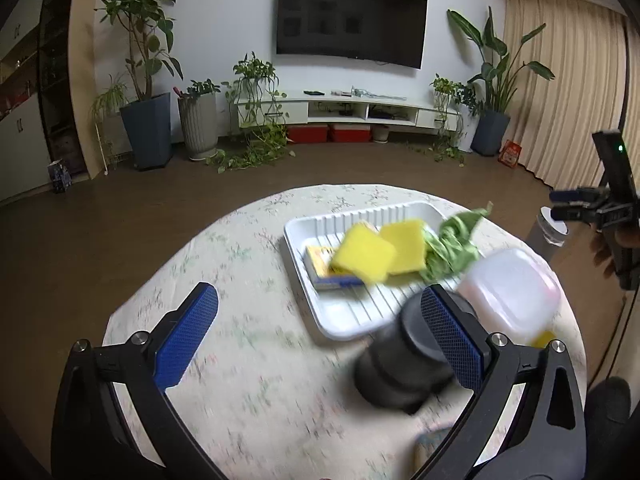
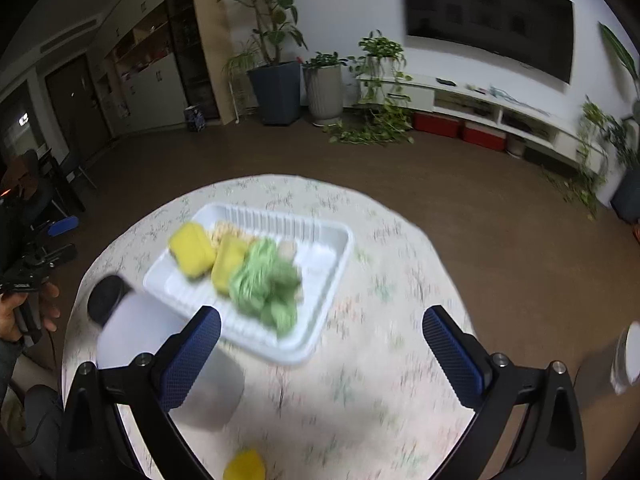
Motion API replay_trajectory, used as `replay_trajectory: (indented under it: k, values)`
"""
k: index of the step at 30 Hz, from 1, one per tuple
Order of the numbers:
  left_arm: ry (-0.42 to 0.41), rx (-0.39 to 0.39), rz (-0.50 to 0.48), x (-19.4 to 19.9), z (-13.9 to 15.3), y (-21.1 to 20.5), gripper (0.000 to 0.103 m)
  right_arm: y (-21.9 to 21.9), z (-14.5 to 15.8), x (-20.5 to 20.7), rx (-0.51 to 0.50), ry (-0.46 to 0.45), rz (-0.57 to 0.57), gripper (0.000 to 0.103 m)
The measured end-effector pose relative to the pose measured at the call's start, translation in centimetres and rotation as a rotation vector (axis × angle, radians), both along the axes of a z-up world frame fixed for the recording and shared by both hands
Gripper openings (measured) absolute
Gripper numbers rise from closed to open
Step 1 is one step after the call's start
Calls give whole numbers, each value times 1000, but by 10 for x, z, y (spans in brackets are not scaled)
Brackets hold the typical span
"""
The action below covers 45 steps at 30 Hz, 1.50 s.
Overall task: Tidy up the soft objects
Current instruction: 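Return both tools to the table of remaining soft items, then grasp the Vinda tissue pack with the left gripper while the right grasps the yellow egg sponge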
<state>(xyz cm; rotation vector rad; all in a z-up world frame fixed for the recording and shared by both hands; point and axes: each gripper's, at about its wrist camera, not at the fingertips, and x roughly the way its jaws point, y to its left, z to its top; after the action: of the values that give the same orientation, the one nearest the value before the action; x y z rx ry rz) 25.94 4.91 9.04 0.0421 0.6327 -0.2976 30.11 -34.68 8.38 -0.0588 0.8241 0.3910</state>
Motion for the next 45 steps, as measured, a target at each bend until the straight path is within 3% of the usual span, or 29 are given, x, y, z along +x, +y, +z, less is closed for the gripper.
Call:
replay_trajectory:
  k: [14,19,29,40,45]
  values:
    - [18,-10,-14,-94,-39,-35,103,-1,-71,-92,64,95,-80,103]
    - [17,28,-42,-118,-54,-64,103,13,-91,-119,61,126,-104,103]
    - [42,25,14,-117,-78,-82,103,41,-123,-140,-24,110,-156,103]
    - [172,-41,87,-90,-106,-65,101,41,-141,-128,-64,108,-172,103]
    - [167,-33,72,-90,-107,-71,101,50,-145,-125,-95,114,-163,98]
